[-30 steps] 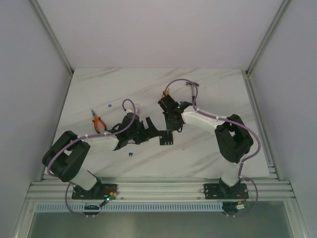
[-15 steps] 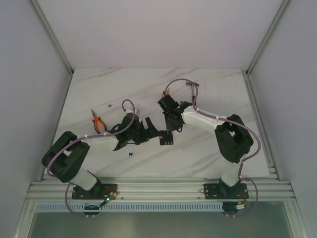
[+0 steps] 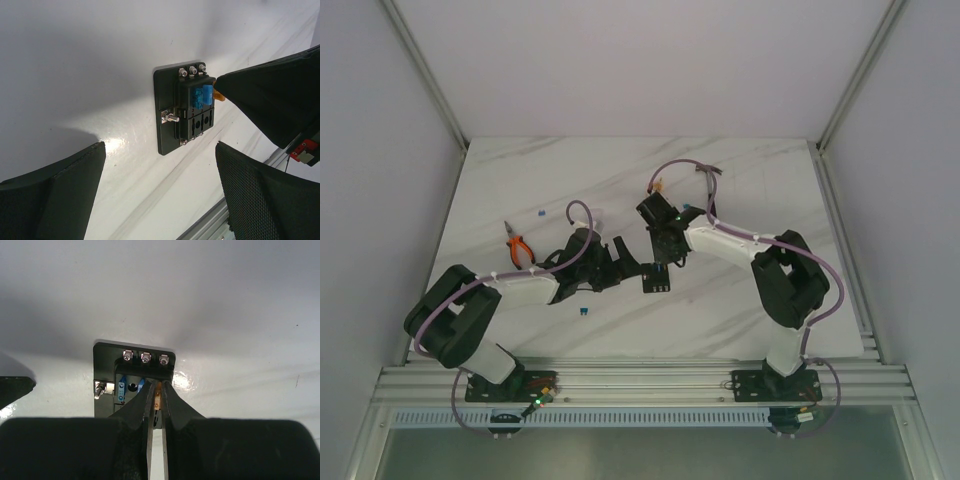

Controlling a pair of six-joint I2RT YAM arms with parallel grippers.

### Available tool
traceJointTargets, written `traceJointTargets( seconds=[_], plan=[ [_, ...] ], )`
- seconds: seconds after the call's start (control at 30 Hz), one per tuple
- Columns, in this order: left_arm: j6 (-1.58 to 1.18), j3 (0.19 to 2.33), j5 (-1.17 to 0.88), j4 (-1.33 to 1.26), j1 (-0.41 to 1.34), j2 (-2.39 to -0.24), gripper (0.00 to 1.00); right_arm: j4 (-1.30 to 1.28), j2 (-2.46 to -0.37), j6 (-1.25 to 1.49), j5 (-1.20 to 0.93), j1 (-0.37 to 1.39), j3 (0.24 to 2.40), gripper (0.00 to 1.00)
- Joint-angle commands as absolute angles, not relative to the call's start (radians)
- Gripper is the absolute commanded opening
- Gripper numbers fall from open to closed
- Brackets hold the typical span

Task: Snap on the fuse box
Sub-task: Install the fuse at the fuse box base.

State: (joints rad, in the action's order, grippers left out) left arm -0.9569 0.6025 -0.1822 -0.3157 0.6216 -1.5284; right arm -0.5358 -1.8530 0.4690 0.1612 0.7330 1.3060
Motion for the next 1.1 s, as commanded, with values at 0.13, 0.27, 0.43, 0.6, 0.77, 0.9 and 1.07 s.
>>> traceJointTargets(
  seconds=[0.13,0.27,0.43,0.6,0.77,0.9,1.07],
  plan=[
    [-0.965,0.588,-0.178,-0.317,0.619,-1.516,1.0,-0.52,-1.853,0.46,0.226,0.759,1.257,0.0],
    [-0.968,0.588,-0.179,-0.317,0.618,-1.514,1.0,-0.495,-1.822,0.456,0.231,0.763,1.242,0.0],
    [-0.968,0.586,-0.181,-0.317,0.618,-1.508,1.0,-0.488,-1.799,0.46,0.235,0.765,1.223,0.01],
    [-0.97,0.583,-0.184,-0.317,0.62,-1.5,1.0,-0.488,-1.767,0.47,0.233,0.768,1.213,0.18],
    [-0.973,0.587,-0.187,-0.316,0.628,-1.498,1.0,-0.492,-1.728,0.484,0.226,0.769,1.218,0.27],
    [-0.972,0.598,-0.195,-0.317,0.641,-1.512,0.98,-0.531,-1.729,0.5,0.234,0.769,1.227,0.27],
    [-0.967,0.622,-0.207,-0.318,0.655,-1.541,0.93,-0.549,-1.748,0.512,0.23,0.769,1.228,0.24]
  ],
)
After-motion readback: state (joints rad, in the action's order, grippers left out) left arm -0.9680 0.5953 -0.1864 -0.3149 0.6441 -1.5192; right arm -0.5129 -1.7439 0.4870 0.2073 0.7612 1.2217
